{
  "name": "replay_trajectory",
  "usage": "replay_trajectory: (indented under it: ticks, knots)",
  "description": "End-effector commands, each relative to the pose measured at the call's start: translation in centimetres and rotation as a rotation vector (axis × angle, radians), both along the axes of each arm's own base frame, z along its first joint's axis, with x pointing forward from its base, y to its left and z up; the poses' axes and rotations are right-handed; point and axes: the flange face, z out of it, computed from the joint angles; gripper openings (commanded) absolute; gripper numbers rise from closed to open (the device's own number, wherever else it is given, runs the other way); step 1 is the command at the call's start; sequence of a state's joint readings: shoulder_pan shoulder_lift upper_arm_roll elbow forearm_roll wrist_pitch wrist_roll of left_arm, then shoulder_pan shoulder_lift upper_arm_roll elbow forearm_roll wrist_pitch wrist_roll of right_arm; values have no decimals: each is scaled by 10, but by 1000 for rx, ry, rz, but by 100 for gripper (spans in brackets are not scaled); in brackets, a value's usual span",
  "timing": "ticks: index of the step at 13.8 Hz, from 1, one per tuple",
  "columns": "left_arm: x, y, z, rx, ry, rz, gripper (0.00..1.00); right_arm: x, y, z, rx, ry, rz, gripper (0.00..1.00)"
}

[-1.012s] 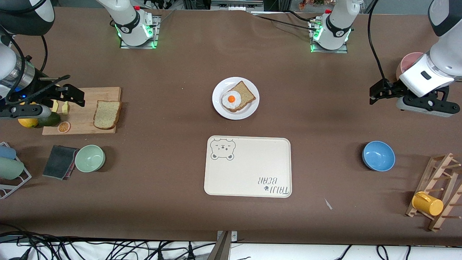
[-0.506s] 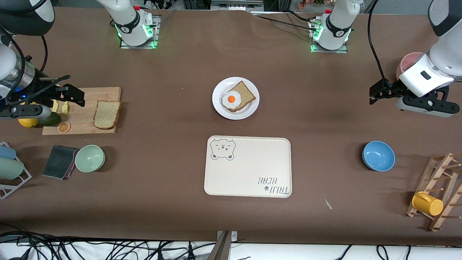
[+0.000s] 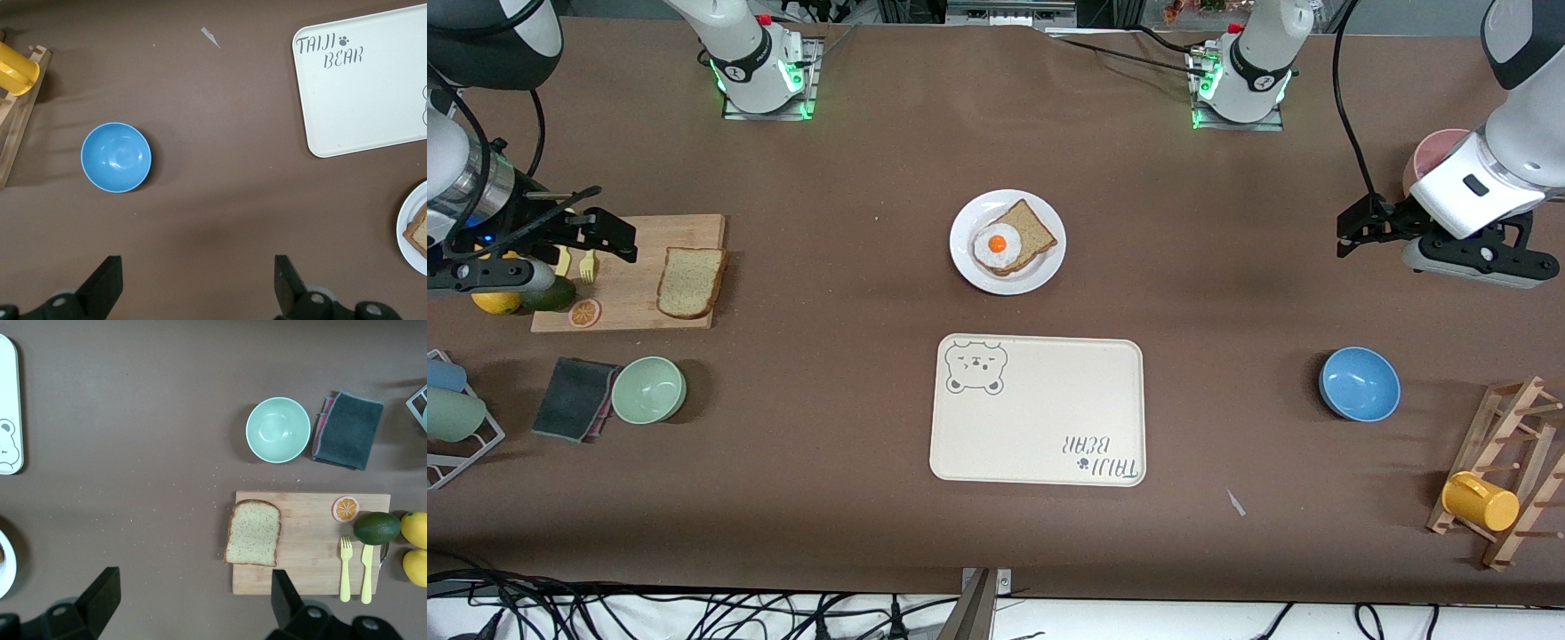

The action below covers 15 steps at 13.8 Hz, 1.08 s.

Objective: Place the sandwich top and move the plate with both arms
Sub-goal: 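Move the right gripper over the bread slice on the cutting board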

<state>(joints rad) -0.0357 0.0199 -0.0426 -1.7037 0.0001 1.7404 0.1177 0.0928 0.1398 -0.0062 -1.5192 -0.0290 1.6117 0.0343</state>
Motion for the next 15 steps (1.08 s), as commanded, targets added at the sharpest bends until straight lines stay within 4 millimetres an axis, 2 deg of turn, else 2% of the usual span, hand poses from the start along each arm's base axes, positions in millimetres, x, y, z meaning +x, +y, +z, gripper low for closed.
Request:
replay_trajectory:
  ticks: [1,3,7,10,15]
  knots:
    - [2,-2,6,-18,6,-16,100,3,-2,-7,-3,25,7,100]
    - [2,-2,6,-18,6,-16,100,3,-2,-10,-2,33,7,100]
    - [2,-2,6,-18,6,-16,100,-5,-4,-48,-18,98,-10,100]
    - [2,-2,6,-18,7,-16,100,-19,-4,-88,-50,59,7,100]
    - [2,-2,7,-18,6,-15,100,-45,6,-172,-107,28,-23,100]
